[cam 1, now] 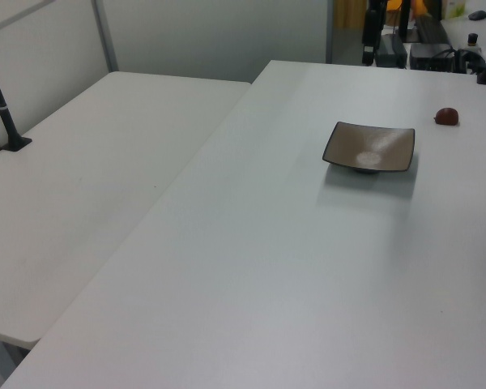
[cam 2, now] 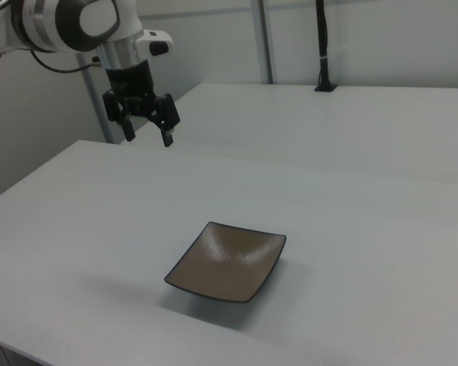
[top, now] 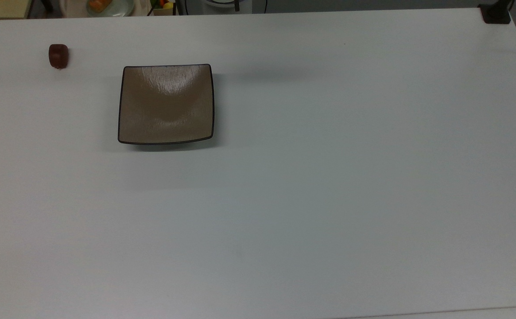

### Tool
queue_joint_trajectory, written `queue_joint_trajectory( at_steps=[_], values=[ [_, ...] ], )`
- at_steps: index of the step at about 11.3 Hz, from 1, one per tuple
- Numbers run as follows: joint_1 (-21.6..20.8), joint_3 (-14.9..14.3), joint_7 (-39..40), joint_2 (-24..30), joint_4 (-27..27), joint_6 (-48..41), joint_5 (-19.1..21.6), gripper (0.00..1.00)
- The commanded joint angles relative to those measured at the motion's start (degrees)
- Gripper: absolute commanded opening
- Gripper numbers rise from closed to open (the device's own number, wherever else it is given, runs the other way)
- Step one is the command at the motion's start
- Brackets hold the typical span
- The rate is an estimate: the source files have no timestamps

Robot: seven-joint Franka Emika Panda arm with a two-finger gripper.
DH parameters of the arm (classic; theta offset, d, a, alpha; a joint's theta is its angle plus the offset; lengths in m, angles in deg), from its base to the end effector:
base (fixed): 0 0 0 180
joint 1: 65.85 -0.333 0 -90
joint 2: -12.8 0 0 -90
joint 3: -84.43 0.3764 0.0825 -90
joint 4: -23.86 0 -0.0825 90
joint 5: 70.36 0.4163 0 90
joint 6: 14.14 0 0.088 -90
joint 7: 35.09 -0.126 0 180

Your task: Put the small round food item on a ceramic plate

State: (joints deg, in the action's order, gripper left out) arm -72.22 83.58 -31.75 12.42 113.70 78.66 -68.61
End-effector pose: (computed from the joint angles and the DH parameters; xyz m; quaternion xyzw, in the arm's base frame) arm 0.5921 0.0610 0.6679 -0.9967 -0.0768 -0.0222 0.0156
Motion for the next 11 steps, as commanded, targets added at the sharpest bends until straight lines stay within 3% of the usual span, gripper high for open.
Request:
queue_joint_trajectory(
  at_steps=[1, 6, 8, 11],
  values=[
    [-1.45, -1.34, 0.36, 1.61, 3.57, 1.07, 0.09, 1.0],
    [-0.67, -1.43, 2.19, 1.35, 3.59, 1.16, -0.26, 1.0],
    [2.66, -1.52, 9.9, 1.79, 3.59, 0.89, -0.26, 1.0],
    [5.05, -2.13, 11.09, 2.05, 3.32, 0.54, -0.35, 1.0]
  ],
)
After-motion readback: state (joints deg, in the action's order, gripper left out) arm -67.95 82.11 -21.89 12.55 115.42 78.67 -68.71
